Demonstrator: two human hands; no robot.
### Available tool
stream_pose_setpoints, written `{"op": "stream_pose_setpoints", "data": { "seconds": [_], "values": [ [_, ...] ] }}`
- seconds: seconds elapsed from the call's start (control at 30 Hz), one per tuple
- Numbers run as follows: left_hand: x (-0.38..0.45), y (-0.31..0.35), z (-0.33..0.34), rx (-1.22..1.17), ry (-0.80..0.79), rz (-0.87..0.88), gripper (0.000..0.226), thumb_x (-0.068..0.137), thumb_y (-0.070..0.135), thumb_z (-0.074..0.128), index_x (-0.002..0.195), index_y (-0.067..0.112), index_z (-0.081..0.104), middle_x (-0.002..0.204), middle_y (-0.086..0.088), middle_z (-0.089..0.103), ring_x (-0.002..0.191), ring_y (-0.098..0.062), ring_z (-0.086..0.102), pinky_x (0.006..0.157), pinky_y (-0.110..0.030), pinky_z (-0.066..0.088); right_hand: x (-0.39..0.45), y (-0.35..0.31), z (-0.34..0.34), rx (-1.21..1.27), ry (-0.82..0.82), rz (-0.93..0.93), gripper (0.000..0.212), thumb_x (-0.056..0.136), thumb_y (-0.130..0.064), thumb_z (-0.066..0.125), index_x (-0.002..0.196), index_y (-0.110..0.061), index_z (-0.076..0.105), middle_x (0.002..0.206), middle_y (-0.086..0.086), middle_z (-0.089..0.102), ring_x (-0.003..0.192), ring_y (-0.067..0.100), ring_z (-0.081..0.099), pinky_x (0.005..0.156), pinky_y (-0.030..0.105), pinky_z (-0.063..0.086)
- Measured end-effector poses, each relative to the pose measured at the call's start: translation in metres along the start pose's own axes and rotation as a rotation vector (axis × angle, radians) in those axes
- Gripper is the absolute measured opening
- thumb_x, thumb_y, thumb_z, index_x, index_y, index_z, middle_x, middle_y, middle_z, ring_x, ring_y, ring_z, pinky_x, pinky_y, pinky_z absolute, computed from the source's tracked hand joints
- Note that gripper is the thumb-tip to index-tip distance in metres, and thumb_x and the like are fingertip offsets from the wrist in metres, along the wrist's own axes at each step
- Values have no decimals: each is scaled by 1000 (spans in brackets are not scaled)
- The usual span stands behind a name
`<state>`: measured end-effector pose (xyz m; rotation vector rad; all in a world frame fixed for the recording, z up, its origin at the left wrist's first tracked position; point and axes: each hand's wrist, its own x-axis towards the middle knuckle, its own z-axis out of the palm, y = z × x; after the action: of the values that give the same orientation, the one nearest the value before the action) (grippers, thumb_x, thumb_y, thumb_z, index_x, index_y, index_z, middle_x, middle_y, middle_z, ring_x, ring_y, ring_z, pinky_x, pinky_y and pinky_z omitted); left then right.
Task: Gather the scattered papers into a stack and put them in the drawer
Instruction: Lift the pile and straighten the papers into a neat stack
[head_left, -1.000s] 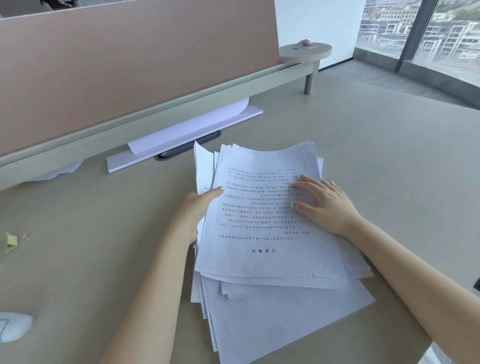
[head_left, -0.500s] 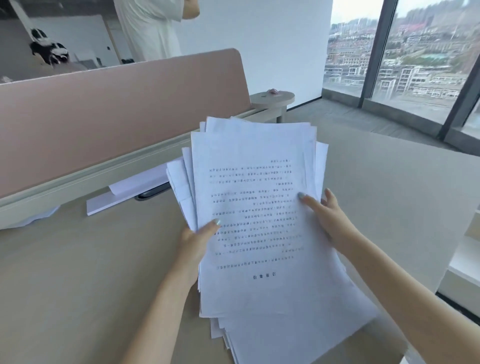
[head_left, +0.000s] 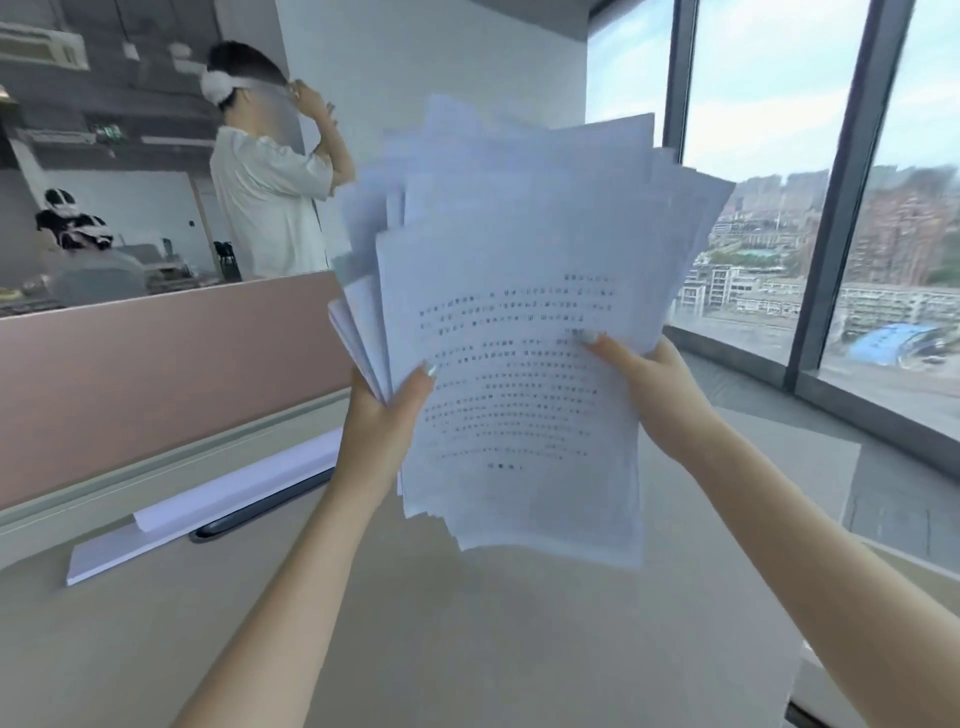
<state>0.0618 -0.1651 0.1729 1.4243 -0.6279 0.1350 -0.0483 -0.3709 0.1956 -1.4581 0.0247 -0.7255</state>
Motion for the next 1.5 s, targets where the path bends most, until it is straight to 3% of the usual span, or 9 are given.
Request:
{"op": "stream_pose_setpoints", "data": {
  "seconds": [0.2, 0.47, 0.6, 0.7, 0.83, 0.97, 1.13, 1.27, 1.5],
  "values": [
    [-19, -28, 15, -6, 33, -140, 43, 87, 34, 57, 128, 28, 47, 116, 16, 60, 106, 2, 55, 89, -25, 41, -20, 57, -9, -192, -33, 254, 20, 76, -24, 73, 94, -15, 72, 99, 6, 74, 91, 23, 71, 90, 45, 54],
    [20, 28, 10, -15, 80, 107, 42, 85, 39, 56, 122, 19, 50, 121, 3, 64, 108, -7, 61, 90, -27, 49, 3, 14, -5, -40, 10, 36, 11, 77, -20, 72, 88, -18, 70, 93, 3, 73, 87, 22, 71, 78, 37, 58],
    [9, 2, 6, -35, 110, -28, 27, 89, 46, 44, 112, 34, 48, 116, 13, 58, 109, -3, 54, 93, -30, 42, -4, 28, -10, -108, -113, 166, 34, 74, -30, 74, 104, -17, 66, 104, 3, 73, 93, 20, 71, 81, 36, 57],
    [-7, -20, 11, -26, 57, -125, 37, 90, 48, 39, 123, 32, 45, 113, 16, 59, 108, -2, 55, 83, -27, 45, -18, 50, -6, -185, -110, 225, 17, 78, -25, 70, 93, -17, 70, 92, 0, 74, 80, 13, 73, 80, 36, 59],
    [-1, 2, 14, 8, 48, -66, 12, 94, 45, 35, 97, 44, 46, 105, 22, 55, 106, -4, 53, 90, -29, 43, -12, 39, -2, -108, 17, 104, 6, 79, -19, 69, 74, -16, 70, 67, -8, 74, 65, 10, 72, 61, 27, 60],
    [9, 24, 5, 17, 102, 26, 10, 93, 43, 36, 87, 39, 42, 103, 11, 51, 100, -7, 50, 96, -33, 40, 0, 15, -3, -13, -18, 28, 8, 80, -25, 67, 85, -19, 69, 88, -2, 74, 82, 16, 72, 71, 29, 59],
    [-25, -23, 5, 26, 10, -109, 16, 96, 42, 33, 94, 38, 48, 100, 20, 56, 93, 7, 53, 87, -27, 41, -21, 51, -9, -92, -144, 202, 23, 70, -30, 72, 91, -19, 71, 91, -3, 75, 87, 17, 72, 80, 34, 57],
    [-31, -21, 12, 44, 28, -101, 18, 97, 41, 31, 93, 42, 49, 99, 26, 55, 86, 22, 51, 80, -13, 39, -21, 53, -1, -79, -5, 193, 10, 78, -23, 70, 84, -15, 72, 87, 3, 75, 81, 21, 72, 81, 40, 56],
    [-8, 14, 11, -47, 177, -9, 19, 98, 40, 27, 83, 31, 35, 90, 12, 43, 84, -4, 45, 79, -27, 39, -1, 4, 2, 1, -81, 45, 12, 80, -29, 67, 88, -21, 70, 93, -2, 74, 87, 17, 72, 76, 31, 58]
  ]
}}
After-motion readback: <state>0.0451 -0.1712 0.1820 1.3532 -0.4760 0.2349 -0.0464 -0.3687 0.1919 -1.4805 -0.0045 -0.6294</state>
